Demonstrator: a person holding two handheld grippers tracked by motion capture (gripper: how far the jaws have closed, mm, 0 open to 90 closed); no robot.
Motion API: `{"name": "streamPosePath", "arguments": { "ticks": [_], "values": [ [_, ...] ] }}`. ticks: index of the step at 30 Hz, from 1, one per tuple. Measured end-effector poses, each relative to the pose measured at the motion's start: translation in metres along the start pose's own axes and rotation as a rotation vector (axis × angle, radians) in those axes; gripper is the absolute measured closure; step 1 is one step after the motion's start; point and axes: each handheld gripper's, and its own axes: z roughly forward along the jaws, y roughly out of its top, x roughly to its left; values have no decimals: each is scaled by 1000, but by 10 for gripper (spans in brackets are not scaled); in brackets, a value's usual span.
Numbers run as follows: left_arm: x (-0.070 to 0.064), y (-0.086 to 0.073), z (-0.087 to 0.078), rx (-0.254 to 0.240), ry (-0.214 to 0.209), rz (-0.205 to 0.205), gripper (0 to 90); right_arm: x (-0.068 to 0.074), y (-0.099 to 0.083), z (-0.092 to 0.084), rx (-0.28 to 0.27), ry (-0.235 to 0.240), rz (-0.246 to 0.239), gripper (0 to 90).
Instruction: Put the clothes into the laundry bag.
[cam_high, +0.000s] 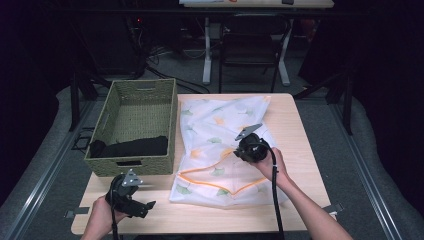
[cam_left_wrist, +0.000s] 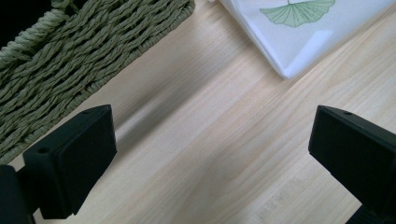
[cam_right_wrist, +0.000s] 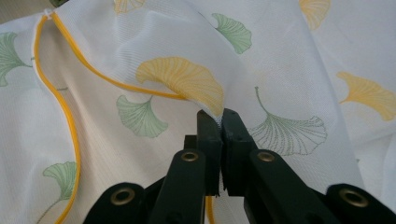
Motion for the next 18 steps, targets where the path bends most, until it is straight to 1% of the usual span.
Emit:
{"name": "streamPosePath", "arguments": {
  "ticks": [3,5,7,8,10,11,12,13,14,15,17,18],
  "values": [
    [0,0,0,-5,2,3,17,-1,2,-5,-18,-3,5,879],
    [2,-1,-1,-8,-24,5,26,-2,3,-9,-35,-3,6,880],
    [4,-1,0,3,-49,2,42,-1,3,-9,-36,-3,5,880],
    [4,-2,0,5,-64,10,41,-2,3,-8,-34,0,5,880],
    [4,-1,-1,5,-63,18,41,-2,2,-7,-28,5,13,880],
    [3,-1,-2,5,-73,37,37,-3,2,-6,-26,5,8,879],
    [2,0,-2,6,-69,40,35,-3,1,-6,-26,6,10,879],
    [2,0,-4,12,-65,52,33,-3,1,-6,-24,7,11,879],
    [2,1,-6,13,-76,74,31,-2,1,-5,-21,6,10,879],
    [2,2,-7,13,-75,73,35,-2,1,-5,-22,7,10,879],
    [4,4,-11,1,-96,86,36,-1,1,-5,-19,8,12,879],
    [4,5,-13,-4,-91,88,33,-1,0,-5,-18,8,12,879]
  ]
}}
